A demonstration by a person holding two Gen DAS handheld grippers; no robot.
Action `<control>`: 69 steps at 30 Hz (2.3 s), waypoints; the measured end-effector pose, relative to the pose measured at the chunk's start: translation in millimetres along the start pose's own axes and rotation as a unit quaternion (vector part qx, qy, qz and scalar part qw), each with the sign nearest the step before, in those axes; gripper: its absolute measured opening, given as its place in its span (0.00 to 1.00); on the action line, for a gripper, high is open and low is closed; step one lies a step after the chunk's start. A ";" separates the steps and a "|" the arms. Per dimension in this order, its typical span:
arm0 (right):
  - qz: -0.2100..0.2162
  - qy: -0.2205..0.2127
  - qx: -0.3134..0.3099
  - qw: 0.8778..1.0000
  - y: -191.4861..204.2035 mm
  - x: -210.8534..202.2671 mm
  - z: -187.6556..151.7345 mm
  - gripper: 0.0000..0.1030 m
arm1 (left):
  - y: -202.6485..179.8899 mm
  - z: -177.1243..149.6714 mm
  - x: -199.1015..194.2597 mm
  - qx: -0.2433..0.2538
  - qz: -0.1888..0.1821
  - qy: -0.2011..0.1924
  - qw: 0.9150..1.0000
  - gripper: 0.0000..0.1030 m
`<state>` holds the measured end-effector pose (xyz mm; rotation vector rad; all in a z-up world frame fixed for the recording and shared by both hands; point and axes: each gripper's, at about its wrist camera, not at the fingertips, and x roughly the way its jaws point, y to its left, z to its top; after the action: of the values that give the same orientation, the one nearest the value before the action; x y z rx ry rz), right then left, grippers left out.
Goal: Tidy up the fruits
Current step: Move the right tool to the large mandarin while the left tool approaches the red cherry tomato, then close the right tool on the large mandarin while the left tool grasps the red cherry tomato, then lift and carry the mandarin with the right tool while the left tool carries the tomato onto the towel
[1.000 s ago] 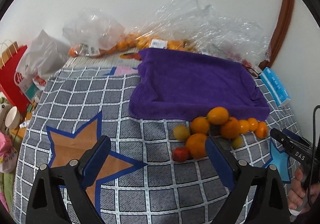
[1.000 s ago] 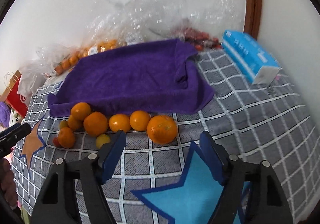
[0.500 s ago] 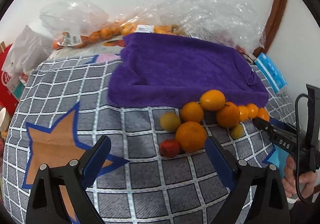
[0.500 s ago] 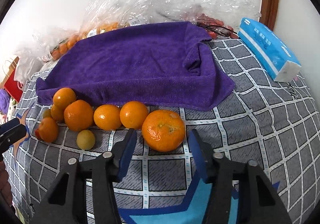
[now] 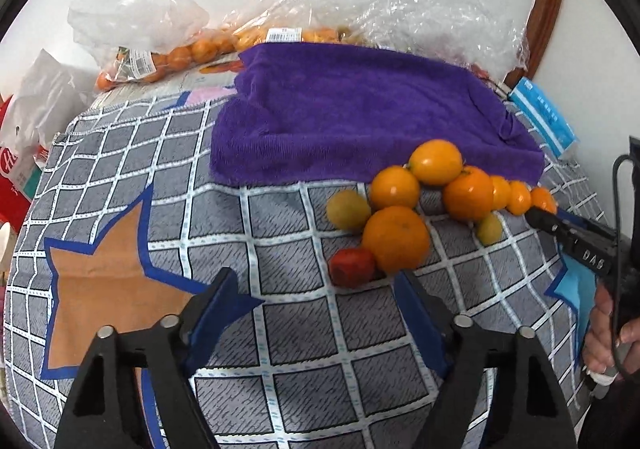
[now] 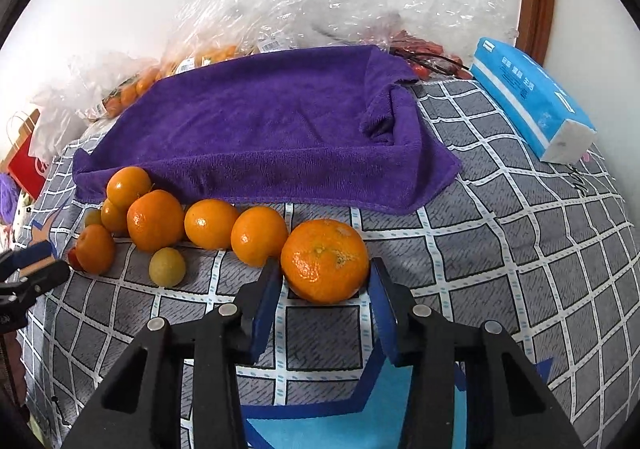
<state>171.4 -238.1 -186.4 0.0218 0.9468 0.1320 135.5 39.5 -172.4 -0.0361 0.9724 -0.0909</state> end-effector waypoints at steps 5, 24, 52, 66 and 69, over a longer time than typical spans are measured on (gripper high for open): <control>-0.002 0.001 -0.002 1.000 0.1 -2.6 -1.8 0.42 | -1.4 -0.2 7.6 -0.003 -0.013 0.002 1.000 0.65; -0.026 0.004 -0.006 1.000 -4.9 -19.8 -17.0 0.42 | -5.6 -0.2 12.4 0.017 -0.047 -0.010 0.999 0.34; -0.035 -0.003 0.000 0.999 -11.1 -35.4 -21.0 0.42 | 4.8 5.6 7.5 -0.009 -0.060 -0.017 0.998 0.24; -0.026 -0.036 -0.017 0.999 14.0 -77.2 -8.1 0.42 | -8.5 13.4 -38.0 -0.029 -0.078 -0.033 0.996 0.24; -0.023 -0.045 -0.021 0.998 21.8 -88.0 -4.3 0.42 | -16.6 16.6 -46.9 -0.022 -0.080 -0.040 0.996 0.24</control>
<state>115.0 -227.5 -116.1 -0.0328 0.8536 0.1065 122.0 27.2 -123.2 -0.1581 0.8907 -0.2139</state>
